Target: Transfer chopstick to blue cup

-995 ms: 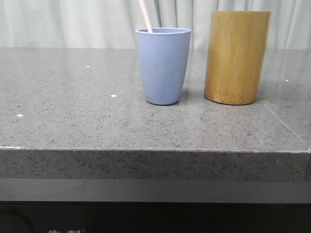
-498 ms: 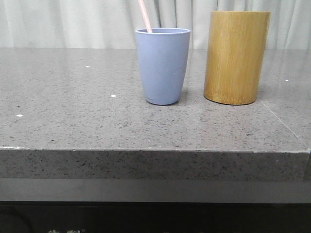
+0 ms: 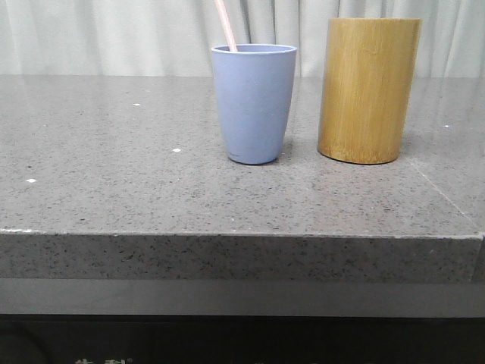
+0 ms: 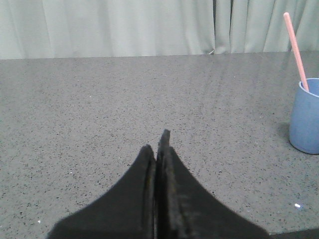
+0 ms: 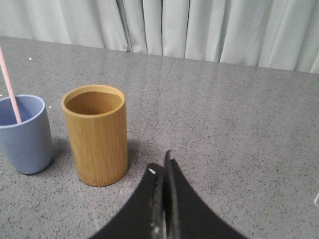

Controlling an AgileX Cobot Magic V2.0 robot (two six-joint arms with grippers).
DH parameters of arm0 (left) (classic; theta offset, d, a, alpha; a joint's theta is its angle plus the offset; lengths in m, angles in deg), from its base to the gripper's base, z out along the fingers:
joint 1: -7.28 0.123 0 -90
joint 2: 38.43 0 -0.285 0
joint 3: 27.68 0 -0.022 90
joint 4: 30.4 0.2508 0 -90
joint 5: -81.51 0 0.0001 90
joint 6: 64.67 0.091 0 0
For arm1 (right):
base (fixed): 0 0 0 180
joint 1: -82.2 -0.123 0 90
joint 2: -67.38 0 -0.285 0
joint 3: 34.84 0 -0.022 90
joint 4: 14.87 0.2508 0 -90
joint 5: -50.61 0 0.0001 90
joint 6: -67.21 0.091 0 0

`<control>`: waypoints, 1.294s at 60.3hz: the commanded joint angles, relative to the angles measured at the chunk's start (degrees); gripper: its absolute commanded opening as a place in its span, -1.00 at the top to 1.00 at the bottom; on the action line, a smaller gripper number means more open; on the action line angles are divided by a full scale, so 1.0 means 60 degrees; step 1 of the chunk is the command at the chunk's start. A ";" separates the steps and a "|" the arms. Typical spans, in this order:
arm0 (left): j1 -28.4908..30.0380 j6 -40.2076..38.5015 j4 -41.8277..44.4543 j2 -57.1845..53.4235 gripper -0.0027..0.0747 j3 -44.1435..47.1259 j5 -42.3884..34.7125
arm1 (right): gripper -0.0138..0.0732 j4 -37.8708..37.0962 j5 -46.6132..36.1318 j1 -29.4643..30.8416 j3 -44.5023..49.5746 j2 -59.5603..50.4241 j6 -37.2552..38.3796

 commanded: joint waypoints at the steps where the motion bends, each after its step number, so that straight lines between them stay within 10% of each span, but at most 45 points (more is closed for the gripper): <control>1: 0.0035 -0.0085 -0.0091 0.0133 0.98 -0.0211 -0.0732 | 0.92 0.0068 -0.1142 0.0054 0.0532 -0.1079 -0.0048; 19: 0.0035 -0.0085 -0.0091 0.0133 0.98 -0.0211 -0.0732 | 0.92 0.0146 -0.1444 0.0054 0.1758 -0.3485 -0.0048; 78: 0.0435 -0.0085 -0.0320 -0.1099 0.98 0.1059 -0.1688 | 0.92 0.0145 -0.1435 0.0054 0.1758 -0.3508 -0.0048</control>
